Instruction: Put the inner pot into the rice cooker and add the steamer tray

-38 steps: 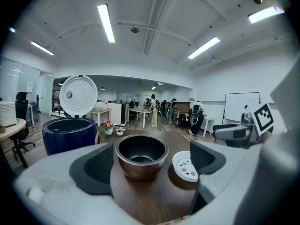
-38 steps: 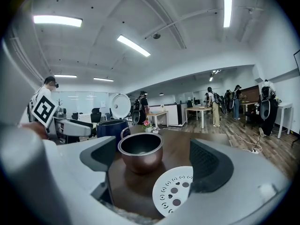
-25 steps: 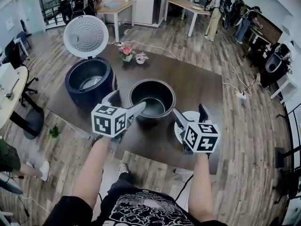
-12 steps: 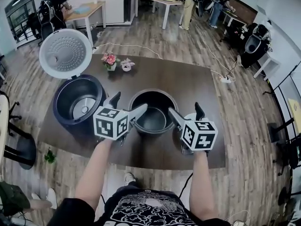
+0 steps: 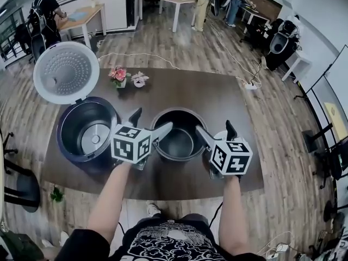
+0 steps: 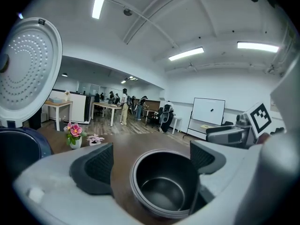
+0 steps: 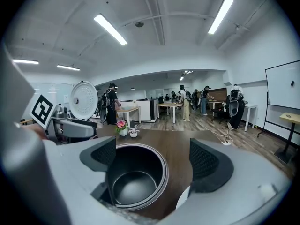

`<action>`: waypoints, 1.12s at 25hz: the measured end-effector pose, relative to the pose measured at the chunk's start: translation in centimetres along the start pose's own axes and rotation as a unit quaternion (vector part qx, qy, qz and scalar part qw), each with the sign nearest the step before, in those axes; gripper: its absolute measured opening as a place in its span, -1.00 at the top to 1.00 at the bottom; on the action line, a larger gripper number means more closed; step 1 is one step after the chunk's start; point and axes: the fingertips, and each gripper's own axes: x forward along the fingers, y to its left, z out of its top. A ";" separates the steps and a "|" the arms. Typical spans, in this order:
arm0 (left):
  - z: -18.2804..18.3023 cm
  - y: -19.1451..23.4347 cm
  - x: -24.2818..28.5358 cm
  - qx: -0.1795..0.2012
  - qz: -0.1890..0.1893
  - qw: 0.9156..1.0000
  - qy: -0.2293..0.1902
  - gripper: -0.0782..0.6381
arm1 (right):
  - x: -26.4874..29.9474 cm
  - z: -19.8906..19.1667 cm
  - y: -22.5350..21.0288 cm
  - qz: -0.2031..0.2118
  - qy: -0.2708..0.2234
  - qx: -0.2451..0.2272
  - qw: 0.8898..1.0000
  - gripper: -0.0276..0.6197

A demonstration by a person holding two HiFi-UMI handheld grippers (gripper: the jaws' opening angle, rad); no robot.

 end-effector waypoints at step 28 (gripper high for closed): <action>-1.1 1.2 2.8 -0.018 0.063 0.998 0.017 -0.66 | 4.6 -0.9 -2.8 0.064 0.020 0.001 0.998 -0.56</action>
